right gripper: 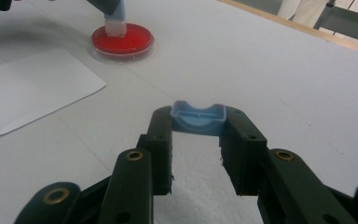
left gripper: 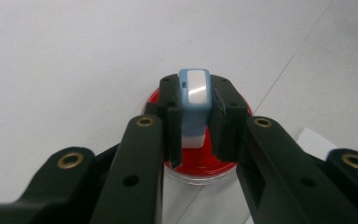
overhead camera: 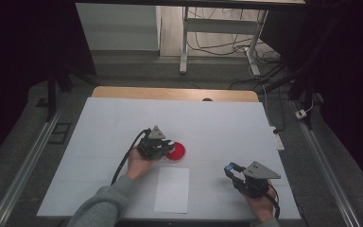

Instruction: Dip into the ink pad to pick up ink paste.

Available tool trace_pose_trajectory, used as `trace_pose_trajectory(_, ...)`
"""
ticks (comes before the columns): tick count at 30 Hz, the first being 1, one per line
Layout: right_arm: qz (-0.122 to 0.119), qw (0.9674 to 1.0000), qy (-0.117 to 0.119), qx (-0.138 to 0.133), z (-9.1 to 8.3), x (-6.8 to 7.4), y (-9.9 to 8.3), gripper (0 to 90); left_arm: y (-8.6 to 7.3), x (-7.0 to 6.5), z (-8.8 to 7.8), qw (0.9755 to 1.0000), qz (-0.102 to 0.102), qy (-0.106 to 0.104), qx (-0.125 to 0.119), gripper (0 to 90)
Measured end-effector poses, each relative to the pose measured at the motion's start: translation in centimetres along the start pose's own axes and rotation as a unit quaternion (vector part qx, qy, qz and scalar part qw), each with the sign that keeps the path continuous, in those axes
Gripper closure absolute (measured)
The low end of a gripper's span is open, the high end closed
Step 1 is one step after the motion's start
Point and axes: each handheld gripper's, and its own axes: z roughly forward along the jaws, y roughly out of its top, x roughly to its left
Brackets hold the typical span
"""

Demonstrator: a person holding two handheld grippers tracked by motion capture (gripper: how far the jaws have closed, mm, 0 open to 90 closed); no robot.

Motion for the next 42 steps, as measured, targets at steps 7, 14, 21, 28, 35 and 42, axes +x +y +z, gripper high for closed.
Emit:
trace_pose_trajectory(7,0.000,1.0000,-0.001,0.000,0.0,0.0,0.0,65.0,0.0,-0.2,0.1,1.0000,0.005,0.005,0.003,76.4)
trace_pose_trajectory(14,0.001,1.0000,0.000,-0.002,0.0,0.1,0.0,65.0,0.0,-0.2,0.1,1.0000,0.004,0.005,0.003,76.5)
trace_pose_trajectory(21,0.001,1.0000,0.000,-0.002,0.0,0.1,0.0,65.0,0.0,-0.2,0.1,1.0000,0.004,0.006,0.003,76.5)
trace_pose_trajectory(28,0.000,1.0000,0.000,-0.002,-0.1,0.1,0.1,65.0,0.1,-0.3,-0.1,0.9999,0.007,0.009,-0.001,76.4)
trace_pose_trajectory(35,0.000,1.0000,-0.002,-0.002,-0.1,0.0,0.1,65.0,0.3,-0.2,-0.7,0.9999,0.000,0.001,-0.013,76.3)
trace_pose_trajectory(42,0.000,1.0000,-0.002,-0.003,-0.1,0.0,0.1,65.0,0.5,0.0,-1.4,0.9994,-0.007,-0.008,-0.031,76.3)
